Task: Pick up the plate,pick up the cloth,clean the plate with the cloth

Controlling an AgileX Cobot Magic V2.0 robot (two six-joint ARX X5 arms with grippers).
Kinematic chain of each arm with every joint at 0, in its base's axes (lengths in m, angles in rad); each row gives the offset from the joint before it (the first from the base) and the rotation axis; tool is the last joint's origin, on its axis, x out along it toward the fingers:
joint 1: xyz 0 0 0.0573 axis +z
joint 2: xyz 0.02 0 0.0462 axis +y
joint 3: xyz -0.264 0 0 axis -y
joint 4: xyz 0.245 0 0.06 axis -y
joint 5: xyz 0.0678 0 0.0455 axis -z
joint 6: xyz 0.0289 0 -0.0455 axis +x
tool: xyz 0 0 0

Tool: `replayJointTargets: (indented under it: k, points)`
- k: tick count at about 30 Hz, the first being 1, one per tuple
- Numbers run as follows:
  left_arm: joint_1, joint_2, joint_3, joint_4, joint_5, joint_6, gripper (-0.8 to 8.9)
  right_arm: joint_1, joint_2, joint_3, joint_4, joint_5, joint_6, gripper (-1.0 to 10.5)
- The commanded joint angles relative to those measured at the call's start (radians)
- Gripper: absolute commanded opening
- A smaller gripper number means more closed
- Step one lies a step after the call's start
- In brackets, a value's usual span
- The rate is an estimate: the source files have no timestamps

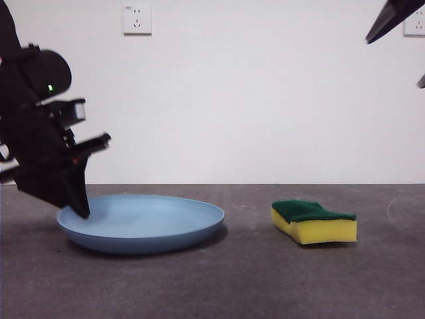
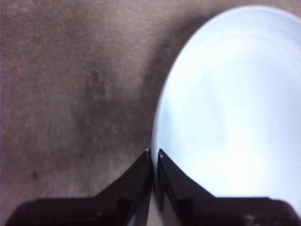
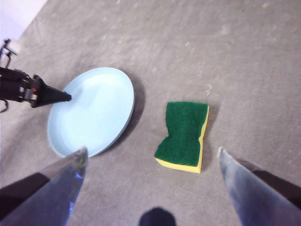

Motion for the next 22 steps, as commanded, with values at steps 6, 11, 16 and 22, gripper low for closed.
replayJointTargets:
  k: [6, 11, 16, 22]
  points:
    - [-0.004, -0.287, -0.006, -0.126, -0.01, 0.068, -0.09, 0.149, 0.219, 0.141, -0.048, 0.186, -0.077, 4.0]
    - [-0.008, -0.48, -0.006, -0.212, -0.01, 0.067, -0.09, 0.251, 0.397, 0.234, -0.052, 0.332, -0.124, 3.7]
    - [-0.012, -0.611, -0.006, -0.291, -0.01, 0.067, -0.09, 0.289, 0.565, 0.289, -0.044, 0.392, -0.131, 3.7]
    - [-0.013, -0.67, -0.006, -0.338, -0.008, 0.067, -0.09, 0.289, 0.784, 0.296, 0.031, 0.391, -0.094, 3.7]
